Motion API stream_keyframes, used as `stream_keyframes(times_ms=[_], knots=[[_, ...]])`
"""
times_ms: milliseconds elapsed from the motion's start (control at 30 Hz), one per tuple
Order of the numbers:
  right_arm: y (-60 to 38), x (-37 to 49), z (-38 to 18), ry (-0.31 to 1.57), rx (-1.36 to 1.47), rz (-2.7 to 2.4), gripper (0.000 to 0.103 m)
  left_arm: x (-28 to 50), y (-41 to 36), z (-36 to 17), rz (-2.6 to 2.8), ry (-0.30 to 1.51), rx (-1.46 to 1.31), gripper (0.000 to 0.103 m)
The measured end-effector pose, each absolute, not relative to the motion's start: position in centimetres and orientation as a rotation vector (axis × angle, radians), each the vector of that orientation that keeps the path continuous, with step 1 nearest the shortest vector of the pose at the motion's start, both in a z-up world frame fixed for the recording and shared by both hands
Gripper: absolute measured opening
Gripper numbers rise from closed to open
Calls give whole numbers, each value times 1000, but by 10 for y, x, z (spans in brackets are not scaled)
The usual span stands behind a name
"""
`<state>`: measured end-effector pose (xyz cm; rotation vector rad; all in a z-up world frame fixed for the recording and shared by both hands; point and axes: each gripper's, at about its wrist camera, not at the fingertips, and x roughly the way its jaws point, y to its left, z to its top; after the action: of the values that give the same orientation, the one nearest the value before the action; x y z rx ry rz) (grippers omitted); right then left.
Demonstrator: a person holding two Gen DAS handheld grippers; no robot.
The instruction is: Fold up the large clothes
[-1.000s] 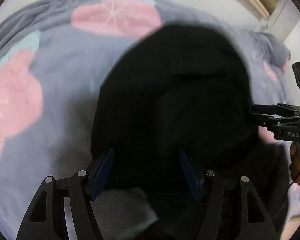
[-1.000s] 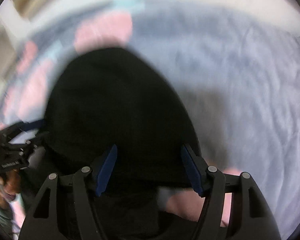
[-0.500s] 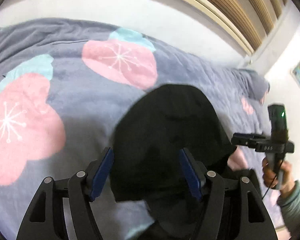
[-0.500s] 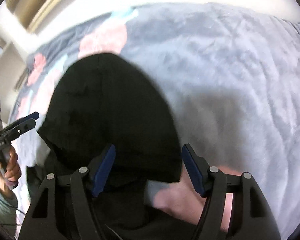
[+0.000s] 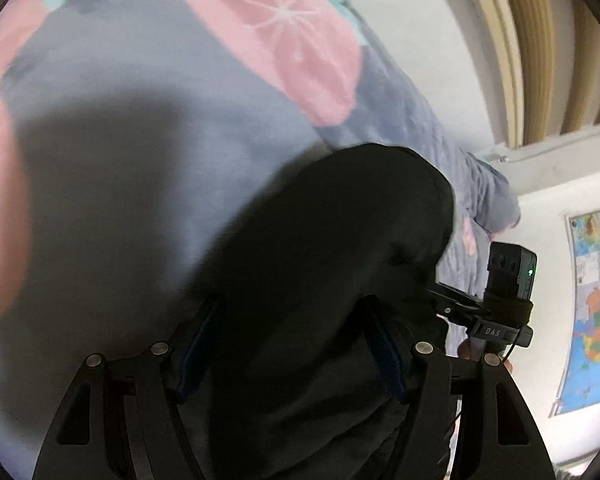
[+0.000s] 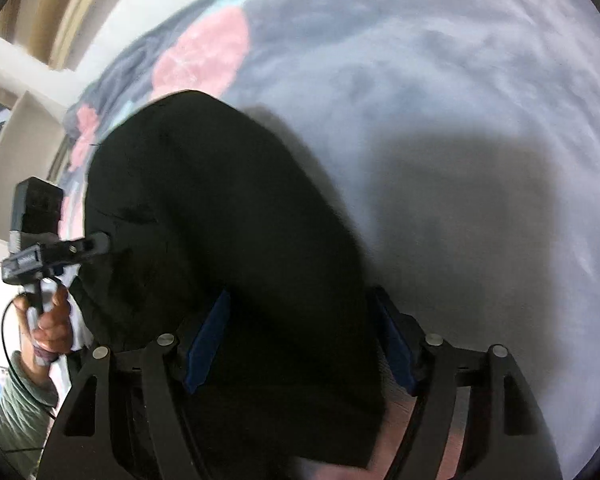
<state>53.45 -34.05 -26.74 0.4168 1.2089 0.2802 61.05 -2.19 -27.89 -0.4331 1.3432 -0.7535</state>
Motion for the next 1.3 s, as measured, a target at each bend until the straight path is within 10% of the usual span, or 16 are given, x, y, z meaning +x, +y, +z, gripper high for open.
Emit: stream_keyframes(times_ms=[167,433,700,1100,1300], knots=[[-317,528,-250,1172,297,245,42,587,-41,-239,-677,1201,-242,25],[-297,436,-159,970,81,211,18,485,-23,-134,-777,942,-43,19],[-263,278,-95,800,-53,64,18,328,-2,-93,-800,871,133,22],[-319,113,-141,1166,366,-86,20,215,85,-162,-679,1287,97,25],[-308,102,-69,1060,292,-41,64,231,85,-96,-728,1126,45,28]])
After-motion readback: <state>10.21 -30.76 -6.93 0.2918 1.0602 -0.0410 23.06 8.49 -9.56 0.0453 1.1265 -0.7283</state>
